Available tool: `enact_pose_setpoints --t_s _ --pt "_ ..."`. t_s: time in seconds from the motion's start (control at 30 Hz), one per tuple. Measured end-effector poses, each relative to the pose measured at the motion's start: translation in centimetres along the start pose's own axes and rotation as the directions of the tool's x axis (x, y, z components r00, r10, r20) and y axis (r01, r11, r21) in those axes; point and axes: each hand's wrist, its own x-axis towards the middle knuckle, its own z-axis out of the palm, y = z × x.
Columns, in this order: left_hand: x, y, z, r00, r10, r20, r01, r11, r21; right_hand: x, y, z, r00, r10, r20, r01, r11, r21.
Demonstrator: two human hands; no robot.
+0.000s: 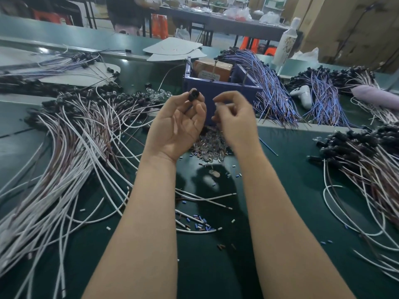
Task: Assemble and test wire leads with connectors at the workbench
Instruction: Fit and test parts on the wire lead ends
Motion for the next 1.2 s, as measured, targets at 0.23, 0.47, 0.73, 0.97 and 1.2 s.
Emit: enact_pose_setpoints --t_s 0.23,0.47,0.73,0.97,1.2 --pt "0.0 -0.3 -0.1 1.000 0.021 0.005 -0.021 0.999 0.050 0.7 -3.3 -3.1 0.995 -0.085 0.052 0.078 0.988 0.133" --pt "0.8 -0.6 0.0 0.992 0.075 -0.099 -0.050 0.971 0.233 0.3 -3.4 -1.7 0.969 -0.161 0.187 0.200 0.957 -0.211" --pt "1.3 -1.5 0.8 0.969 0.194 -0.152 -0.117 0.905 0.408 0.7 -2.0 -0.5 1.000 -0.016 0.021 0.017 0.999 -0.038" --pt "1.2 -1.9 1.1 0.934 0.287 -0.215 -0.123 0.819 0.560 0.6 -1.1 0.1 0.994 0.100 0.038 -0.103 0.989 0.102" --pt "1.7 -2.5 1.1 0.896 0.293 -0.334 -0.084 0.850 0.521 0.4 -0.8 0.8 0.993 0.121 -0.010 -0.117 0.979 0.168"
